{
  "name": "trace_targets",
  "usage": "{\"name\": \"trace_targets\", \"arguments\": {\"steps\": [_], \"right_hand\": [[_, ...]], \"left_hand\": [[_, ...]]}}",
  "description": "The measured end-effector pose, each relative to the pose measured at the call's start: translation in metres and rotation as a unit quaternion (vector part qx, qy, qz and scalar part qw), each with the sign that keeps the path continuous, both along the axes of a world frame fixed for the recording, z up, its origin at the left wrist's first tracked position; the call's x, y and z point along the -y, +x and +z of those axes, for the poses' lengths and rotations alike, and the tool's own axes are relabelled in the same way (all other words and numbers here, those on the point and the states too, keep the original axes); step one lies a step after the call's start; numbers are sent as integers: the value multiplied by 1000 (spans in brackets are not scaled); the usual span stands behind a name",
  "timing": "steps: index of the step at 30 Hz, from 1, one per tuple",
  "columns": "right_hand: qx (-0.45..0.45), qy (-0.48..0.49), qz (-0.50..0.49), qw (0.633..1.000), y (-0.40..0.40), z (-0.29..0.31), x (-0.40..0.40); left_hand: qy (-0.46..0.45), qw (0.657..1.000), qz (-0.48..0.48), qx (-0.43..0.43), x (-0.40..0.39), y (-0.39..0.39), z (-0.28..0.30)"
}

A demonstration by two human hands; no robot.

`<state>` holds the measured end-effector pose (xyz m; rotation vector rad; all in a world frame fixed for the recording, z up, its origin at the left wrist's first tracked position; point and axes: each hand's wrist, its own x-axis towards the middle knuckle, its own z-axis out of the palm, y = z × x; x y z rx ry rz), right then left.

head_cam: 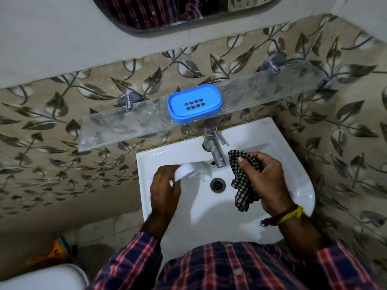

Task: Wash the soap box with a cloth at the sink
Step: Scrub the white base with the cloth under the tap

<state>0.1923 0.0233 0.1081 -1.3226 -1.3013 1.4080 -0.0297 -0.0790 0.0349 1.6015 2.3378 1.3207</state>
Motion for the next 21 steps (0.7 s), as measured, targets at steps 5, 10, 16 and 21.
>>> {"name": "trace_targets", "arguments": {"steps": [5,10,16,21], "right_hand": [[39,58,36,997,-3,3,3],[62,70,59,994,-3,2,5],[84,120,163,976,-18,14,8],[-10,66,168,984,-19,26,-5]], "left_hand": [[42,980,-25,-195,5,18,18],[50,985,87,143,-1,35,49],[-2,949,-8,317,-9,72,75],[-68,929,-180,318,-8,81,82]]}}
